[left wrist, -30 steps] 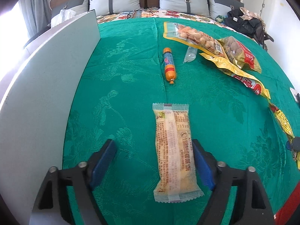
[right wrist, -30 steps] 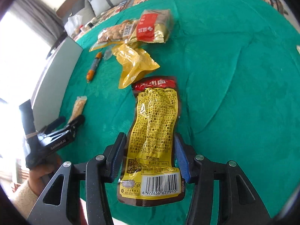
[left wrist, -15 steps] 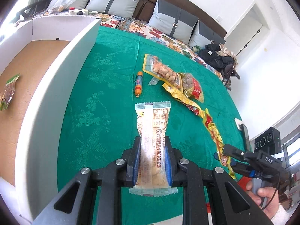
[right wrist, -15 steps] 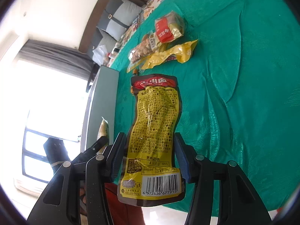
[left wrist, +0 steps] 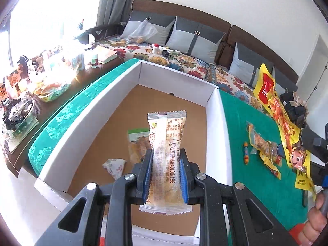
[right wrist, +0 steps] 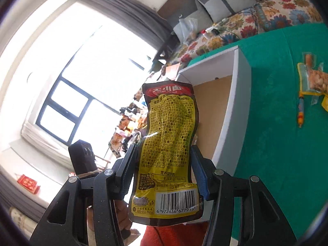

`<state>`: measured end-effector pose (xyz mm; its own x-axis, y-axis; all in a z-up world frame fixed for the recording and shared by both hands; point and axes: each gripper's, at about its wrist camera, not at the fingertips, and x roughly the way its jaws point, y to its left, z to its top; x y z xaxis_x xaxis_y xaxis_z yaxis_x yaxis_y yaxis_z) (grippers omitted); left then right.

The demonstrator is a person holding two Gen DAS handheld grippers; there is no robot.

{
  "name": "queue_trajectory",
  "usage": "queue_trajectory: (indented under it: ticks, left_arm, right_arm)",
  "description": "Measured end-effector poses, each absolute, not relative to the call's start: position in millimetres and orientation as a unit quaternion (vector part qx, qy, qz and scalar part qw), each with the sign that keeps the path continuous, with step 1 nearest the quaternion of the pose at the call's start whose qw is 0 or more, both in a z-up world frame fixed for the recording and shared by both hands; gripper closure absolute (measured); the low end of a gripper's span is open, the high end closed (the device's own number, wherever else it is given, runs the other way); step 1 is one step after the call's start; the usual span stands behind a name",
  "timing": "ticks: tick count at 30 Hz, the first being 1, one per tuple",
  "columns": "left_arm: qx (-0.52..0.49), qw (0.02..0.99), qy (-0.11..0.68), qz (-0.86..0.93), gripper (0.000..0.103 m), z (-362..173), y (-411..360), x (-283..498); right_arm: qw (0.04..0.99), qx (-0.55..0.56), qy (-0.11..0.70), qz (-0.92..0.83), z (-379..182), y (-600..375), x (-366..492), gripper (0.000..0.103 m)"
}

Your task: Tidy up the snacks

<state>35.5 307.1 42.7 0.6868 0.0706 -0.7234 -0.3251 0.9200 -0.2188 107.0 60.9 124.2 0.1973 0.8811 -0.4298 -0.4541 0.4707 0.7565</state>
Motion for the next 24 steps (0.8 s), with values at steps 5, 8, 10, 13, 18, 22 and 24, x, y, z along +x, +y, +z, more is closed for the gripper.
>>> queue_trajectory:
  ticks: [5,8,10,13,18,22,24]
  left_arm:
    - [-0.158,0.88,0.405,0.19,0.013,5.5,339.4,15.9]
    - [-0.17,0.883,0.396,0.185,0.013,-0.4,334.4,3.2]
    - [-0.171,0.891,0.381,0.179,0.013,4.1,322.6,-1.7]
    - [-0.176,0.904,0.361,0.145,0.013,22.1,293.2,-0.6]
    - [-0.158,0.925,0.343,0.039,0.012,51.0,207.7,20.0]
    - [-0.111,0.924,0.363,-0.048,0.004,52.3,120.2,44.0]
    - [-0.087,0.913,0.391,-0.08,0.004,35.9,78.2,59.1]
  right_arm:
    - [0.753,0.18,0.483,0.409,100.0,98.6,102.2,0.031]
    - [0.772,0.154,0.473,0.395,83.3,72.5,99.1,0.032]
    - [0.803,0.11,0.457,0.367,71.0,48.3,100.6,0.032]
    - [0.847,0.02,0.433,0.307,41.6,-4.5,99.0,0.032]
    - [0.879,-0.056,0.442,0.171,-19.1,-119.6,119.7,0.032]
    - [0.908,-0.067,0.407,0.075,-31.6,-206.8,106.6,0.033]
    - [0.918,-0.058,0.39,0.039,-33.9,-237.7,97.6,0.033]
